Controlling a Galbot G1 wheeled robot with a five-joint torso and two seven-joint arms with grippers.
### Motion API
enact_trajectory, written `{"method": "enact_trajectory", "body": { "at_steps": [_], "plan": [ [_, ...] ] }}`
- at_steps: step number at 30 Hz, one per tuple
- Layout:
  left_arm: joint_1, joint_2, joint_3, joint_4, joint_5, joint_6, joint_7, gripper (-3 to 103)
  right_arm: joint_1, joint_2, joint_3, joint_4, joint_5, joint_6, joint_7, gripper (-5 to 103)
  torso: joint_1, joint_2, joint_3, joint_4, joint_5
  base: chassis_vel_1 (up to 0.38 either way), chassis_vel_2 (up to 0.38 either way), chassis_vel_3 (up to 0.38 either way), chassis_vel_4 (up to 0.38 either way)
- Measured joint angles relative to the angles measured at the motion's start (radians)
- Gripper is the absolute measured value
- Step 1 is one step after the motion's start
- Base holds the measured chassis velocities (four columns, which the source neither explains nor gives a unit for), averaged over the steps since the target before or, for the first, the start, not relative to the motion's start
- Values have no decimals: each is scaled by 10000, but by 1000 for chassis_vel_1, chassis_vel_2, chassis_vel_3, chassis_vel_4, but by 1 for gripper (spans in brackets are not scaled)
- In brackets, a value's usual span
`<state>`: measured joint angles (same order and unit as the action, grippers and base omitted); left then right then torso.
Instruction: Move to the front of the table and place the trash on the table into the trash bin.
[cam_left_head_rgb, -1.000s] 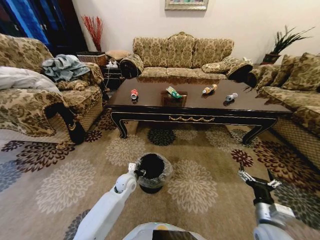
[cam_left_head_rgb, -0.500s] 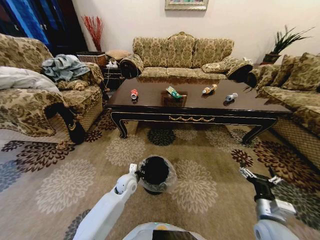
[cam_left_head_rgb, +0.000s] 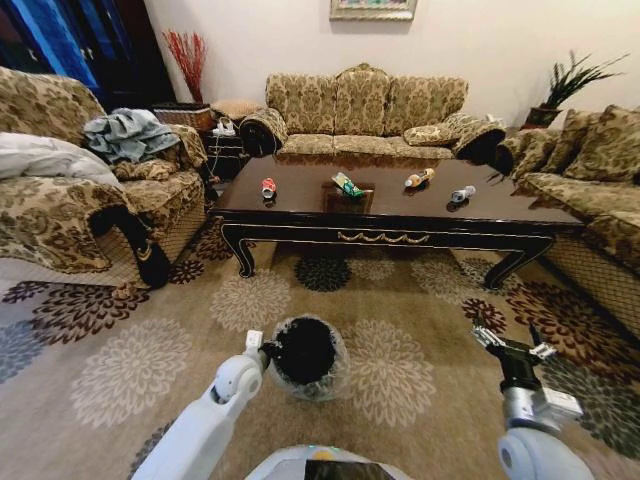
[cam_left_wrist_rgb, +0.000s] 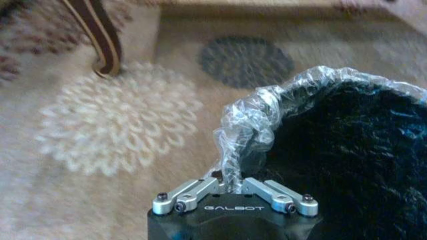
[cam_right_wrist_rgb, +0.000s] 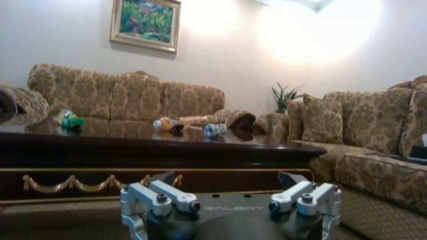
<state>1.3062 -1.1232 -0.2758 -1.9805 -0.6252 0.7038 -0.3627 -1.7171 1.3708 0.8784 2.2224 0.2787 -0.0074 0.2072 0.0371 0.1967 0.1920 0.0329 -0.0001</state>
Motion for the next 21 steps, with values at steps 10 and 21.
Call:
{"method": "enact_trajectory", "body": {
  "at_steps": [10, 21],
  "plan": [
    [511, 441, -2242, -1774, -82, -819, 41, 2, -102, -173, -255, 715, 112, -182, -80, 100, 0, 0, -1, -5, -3, 0, 0, 0, 0],
    [1923, 2129, -3971, -3349, -504, -667, -6, 2, 93, -686, -1021, 1555, -377, -595, -401, 100, 0, 0, -1, 1, -6, 0, 0, 0, 0]
  ]
}}
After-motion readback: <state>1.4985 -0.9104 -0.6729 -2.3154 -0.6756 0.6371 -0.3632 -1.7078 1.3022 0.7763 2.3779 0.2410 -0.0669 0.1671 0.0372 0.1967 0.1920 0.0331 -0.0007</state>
